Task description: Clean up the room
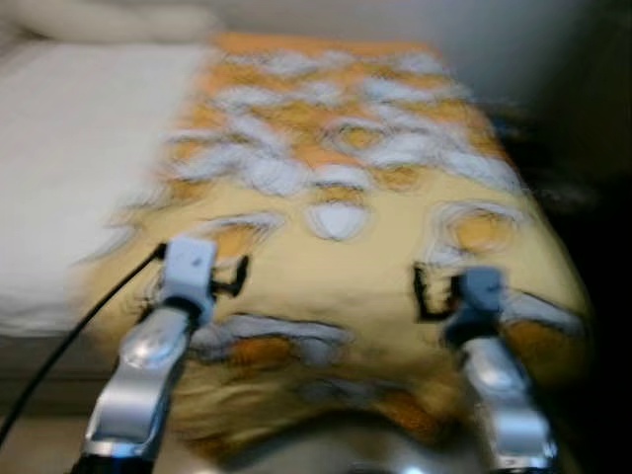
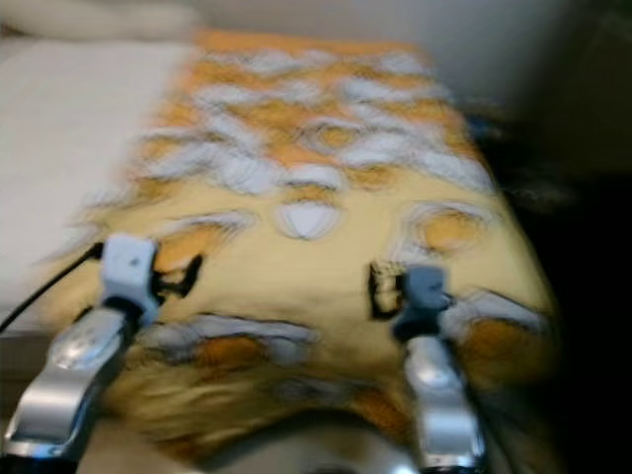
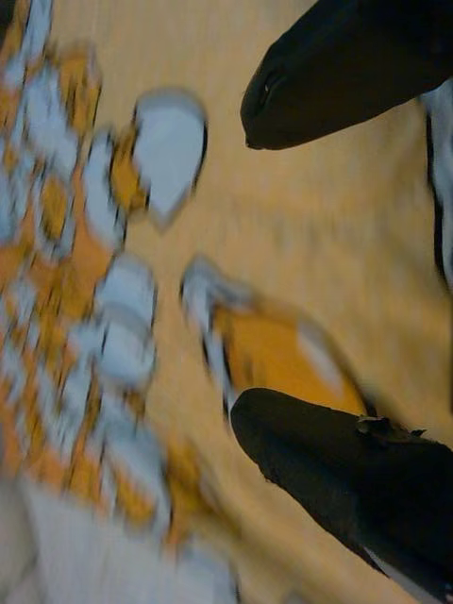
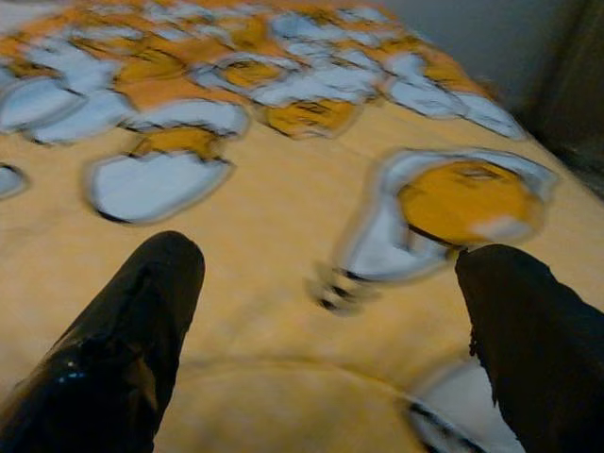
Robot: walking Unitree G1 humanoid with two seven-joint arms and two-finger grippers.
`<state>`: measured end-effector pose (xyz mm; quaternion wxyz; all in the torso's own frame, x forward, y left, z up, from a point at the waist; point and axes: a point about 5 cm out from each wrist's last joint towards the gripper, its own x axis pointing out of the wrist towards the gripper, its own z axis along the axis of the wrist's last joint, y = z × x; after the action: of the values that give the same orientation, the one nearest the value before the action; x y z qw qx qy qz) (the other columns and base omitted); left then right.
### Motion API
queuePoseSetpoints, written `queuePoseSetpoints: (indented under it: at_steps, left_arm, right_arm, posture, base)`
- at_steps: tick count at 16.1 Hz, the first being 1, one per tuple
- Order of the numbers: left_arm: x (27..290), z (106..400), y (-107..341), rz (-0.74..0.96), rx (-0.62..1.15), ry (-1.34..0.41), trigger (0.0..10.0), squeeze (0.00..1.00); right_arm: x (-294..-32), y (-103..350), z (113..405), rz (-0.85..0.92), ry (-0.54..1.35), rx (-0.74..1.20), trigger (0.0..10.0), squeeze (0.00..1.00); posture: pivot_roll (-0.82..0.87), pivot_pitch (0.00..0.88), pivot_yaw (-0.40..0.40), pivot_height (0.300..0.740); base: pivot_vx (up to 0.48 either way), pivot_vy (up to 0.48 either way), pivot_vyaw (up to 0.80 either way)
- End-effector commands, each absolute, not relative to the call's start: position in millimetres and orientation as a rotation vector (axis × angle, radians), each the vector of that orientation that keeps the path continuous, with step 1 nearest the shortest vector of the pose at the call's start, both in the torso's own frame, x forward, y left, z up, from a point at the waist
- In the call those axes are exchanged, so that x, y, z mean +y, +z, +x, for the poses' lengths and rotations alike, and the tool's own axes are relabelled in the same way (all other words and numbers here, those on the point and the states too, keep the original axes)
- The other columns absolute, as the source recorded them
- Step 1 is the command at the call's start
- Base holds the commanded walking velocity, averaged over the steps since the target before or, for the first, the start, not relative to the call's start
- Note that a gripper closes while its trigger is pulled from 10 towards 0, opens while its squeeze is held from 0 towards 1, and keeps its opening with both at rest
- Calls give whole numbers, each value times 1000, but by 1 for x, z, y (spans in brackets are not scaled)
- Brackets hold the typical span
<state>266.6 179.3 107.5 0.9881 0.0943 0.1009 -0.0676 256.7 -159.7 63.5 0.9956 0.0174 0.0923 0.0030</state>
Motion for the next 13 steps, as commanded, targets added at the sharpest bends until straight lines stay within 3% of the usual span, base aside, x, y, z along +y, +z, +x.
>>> queuePoseSetpoints:
  at_steps: [1, 13]
  left_arm:
    - [176, 269, 113, 192, 178, -141, 10000, 0]
    - [176, 273, 113, 177, 158, -138, 10000, 0]
  right_arm:
    - [-164, 68, 261, 32, -7, 162, 10000, 0]
    - [-171, 55, 266, 23, -57, 192, 10000, 0]
  posture:
    - [-24, 0, 4, 740]
    - [-31, 0, 7, 740]
  base:
    - [0, -277, -800]
    - [0, 0, -800]
